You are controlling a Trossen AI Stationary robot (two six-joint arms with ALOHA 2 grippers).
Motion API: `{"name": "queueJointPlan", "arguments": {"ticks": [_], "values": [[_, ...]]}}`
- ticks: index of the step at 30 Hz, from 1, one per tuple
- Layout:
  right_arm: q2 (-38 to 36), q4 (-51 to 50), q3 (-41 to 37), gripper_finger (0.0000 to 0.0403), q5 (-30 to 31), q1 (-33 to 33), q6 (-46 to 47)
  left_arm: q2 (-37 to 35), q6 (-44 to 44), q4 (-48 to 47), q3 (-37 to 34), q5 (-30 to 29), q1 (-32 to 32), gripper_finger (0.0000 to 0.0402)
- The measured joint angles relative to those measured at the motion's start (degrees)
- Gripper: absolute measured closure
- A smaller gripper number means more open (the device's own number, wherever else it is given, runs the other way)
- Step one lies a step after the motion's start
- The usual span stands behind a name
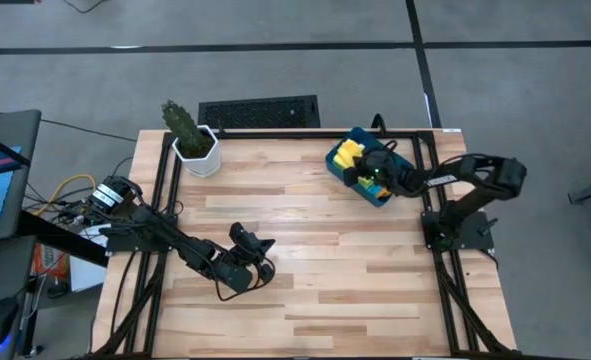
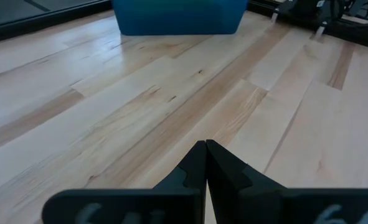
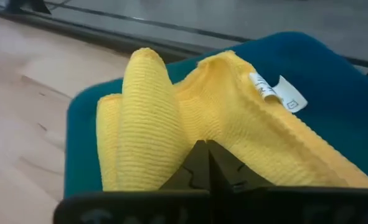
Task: Fold microfiber towels
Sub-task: Put the folded yellow microfiber towel into the blue bin, then return to Home Position
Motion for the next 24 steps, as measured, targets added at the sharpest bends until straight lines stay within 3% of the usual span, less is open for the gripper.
{"name": "queueJointPlan", "arguments": {"ticks": [5, 15, 20, 24], "values": [[0.18, 0.15, 0.02, 0.0376, -0.05, -0.05, 0.12, 0.0, -0.03, -0.19, 0.0, 0.08, 0.0, 0.0401], [-13.53, 2.86, -0.1, 0.0381, -0.37, 0.82, -5.41, 0.0, -0.04, -0.24, 0.0, 0.1, 0.0, 0.0401], [-9.61, 6.12, -0.1, 0.038, -6.28, 0.75, -7.82, 0.0, -0.07, -0.24, 0.0, -0.15, 0.0, 0.0401], [-3.72, 8.88, -0.1, 0.038, -7.6, 0.36, -8.32, 0.0, -0.07, -0.24, 0.0, -0.15, 0.0, 0.0401]]}}
